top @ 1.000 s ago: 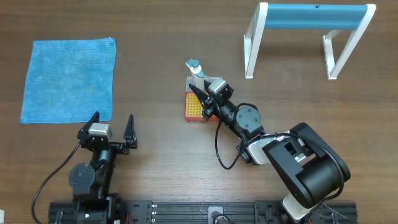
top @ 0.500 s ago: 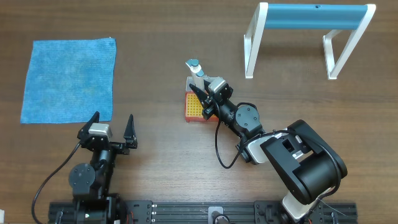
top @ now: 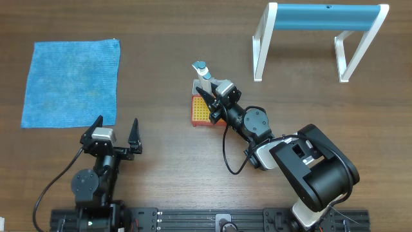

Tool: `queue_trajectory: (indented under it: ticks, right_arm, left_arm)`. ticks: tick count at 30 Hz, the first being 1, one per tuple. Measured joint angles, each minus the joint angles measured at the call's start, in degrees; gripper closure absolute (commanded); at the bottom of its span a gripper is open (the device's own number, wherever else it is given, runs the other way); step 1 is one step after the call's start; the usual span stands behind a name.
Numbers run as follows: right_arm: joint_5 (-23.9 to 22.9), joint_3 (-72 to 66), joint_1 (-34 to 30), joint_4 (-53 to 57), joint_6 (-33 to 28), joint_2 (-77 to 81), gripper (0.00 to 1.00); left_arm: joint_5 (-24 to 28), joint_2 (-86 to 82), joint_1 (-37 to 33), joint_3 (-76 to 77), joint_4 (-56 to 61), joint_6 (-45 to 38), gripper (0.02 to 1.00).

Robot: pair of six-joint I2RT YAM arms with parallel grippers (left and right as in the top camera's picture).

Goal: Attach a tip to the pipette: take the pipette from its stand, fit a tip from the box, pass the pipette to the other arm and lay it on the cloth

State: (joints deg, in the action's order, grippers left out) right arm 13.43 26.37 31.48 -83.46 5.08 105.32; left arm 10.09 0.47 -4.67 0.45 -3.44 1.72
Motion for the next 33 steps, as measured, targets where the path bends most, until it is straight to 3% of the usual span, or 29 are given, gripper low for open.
queue_trajectory:
  ticks: [33]
  right_arm:
    - [0.0,-1.05,0.0,1.11,0.0,-1.4,0.919]
  left_arm:
    - [0.0,0.0,0.0,0.0,0.0,-0.02,0.091]
